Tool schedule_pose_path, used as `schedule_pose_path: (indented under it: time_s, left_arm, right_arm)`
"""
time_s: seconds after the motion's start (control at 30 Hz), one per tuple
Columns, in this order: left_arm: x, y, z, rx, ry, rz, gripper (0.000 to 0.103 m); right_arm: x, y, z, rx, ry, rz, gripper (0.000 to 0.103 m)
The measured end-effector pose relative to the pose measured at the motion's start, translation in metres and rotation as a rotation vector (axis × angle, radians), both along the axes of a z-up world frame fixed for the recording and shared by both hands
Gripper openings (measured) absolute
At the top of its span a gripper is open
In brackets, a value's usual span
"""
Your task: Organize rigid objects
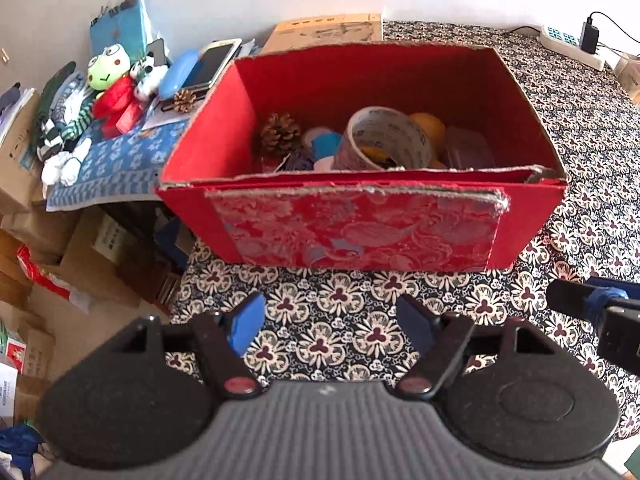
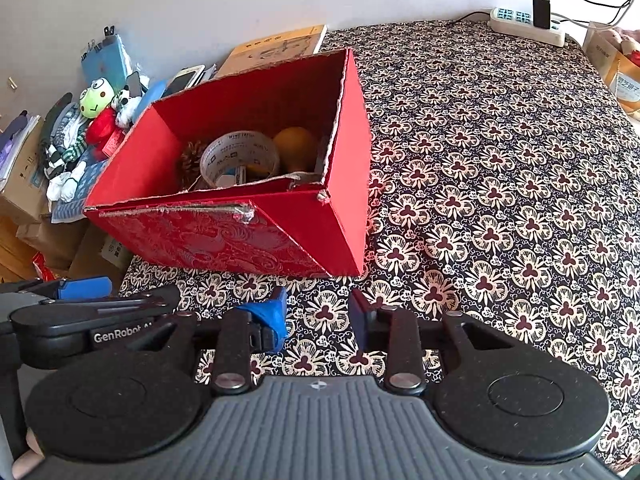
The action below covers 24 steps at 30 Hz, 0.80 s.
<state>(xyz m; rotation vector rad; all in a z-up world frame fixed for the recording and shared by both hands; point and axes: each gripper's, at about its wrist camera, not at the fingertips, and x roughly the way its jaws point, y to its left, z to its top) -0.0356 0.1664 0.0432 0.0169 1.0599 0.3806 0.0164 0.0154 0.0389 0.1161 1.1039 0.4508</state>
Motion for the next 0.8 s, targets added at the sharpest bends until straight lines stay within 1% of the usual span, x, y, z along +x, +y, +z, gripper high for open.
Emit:
schedule_pose_path:
  time_s: [0.27, 0.5, 0.63, 0.8]
  left_arm:
    - [0.007, 0.013, -0.004, -0.005, 0.021, -0.007, 0.079]
    - [0.011, 0.025, -0.005, -0.017, 0.036, -0.013, 0.079]
    - [0.014, 0.03, 0.002, -0.024, 0.027, -0.024, 0.079]
    - [0.018, 0.034, 0.021, -0.011, -0.018, -0.05, 0.079]
  right_arm:
    - [0.006, 0.013, 0.0, -0.006, 0.015, 0.0, 0.018]
    - [0.012, 0.019, 0.0, 0.009, 0.052, -0.021, 0.018]
    - [0.016, 0.023, 0.006, 0.015, 0.056, -0.019, 0.019]
    - [0.021, 0.026, 0.02, 0.017, 0.018, -0.026, 0.019]
